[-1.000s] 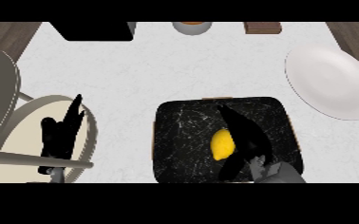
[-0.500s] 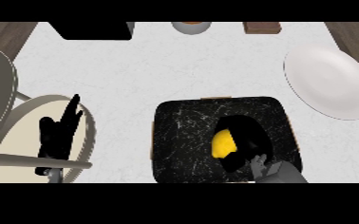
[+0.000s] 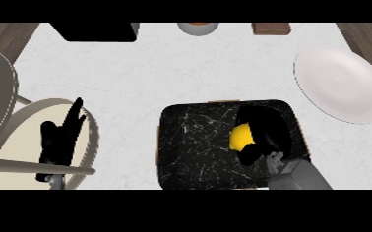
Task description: Pick the lemon from the tray and place it in the plate
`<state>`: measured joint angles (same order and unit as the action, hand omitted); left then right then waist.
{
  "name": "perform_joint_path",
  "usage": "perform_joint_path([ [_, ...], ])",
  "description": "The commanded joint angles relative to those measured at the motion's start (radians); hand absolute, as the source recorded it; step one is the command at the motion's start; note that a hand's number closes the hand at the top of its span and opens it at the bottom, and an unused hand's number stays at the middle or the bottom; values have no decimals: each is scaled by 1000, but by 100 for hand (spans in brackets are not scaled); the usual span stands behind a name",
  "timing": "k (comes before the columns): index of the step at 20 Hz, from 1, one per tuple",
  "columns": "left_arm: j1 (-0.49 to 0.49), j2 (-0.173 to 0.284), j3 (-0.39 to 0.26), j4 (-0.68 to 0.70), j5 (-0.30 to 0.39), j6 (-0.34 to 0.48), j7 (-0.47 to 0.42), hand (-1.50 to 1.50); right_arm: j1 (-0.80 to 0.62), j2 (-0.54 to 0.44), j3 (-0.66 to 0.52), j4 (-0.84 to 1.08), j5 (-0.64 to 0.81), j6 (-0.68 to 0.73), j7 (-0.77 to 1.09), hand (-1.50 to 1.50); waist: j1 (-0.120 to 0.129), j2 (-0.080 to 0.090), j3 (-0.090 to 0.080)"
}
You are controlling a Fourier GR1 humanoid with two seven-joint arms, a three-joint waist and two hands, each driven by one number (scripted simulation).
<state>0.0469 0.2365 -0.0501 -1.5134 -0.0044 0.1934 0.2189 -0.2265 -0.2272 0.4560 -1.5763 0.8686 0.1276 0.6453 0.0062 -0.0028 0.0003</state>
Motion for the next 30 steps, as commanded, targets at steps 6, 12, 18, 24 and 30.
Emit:
perform_joint_path([
  [6, -81, -66, -44, 22, -24, 10, 8, 0, -280, -166, -342, 366, -64, -172, -298, 150, 10, 13, 1],
  [12, -77, -41, -1, 40, 5, -29, 20, 0, -355, -147, -403, 392, 15, -387, -286, 150, -4, 6, 0],
  [18, -33, -107, -43, 66, -50, 8, -69, 0, -453, -206, -509, 480, 39, -421, -226, 150, 0, 6, -1],
  [24, -76, -77, 4, 26, -23, -26, 16, 0, -458, -256, -603, 592, -21, -424, -284, 150, 0, 5, 0],
  [30, -77, -118, -34, 5, -75, 8, 27, 0, -478, -334, -680, 842, -43, -495, -445, 150, 8, 10, 1],
])
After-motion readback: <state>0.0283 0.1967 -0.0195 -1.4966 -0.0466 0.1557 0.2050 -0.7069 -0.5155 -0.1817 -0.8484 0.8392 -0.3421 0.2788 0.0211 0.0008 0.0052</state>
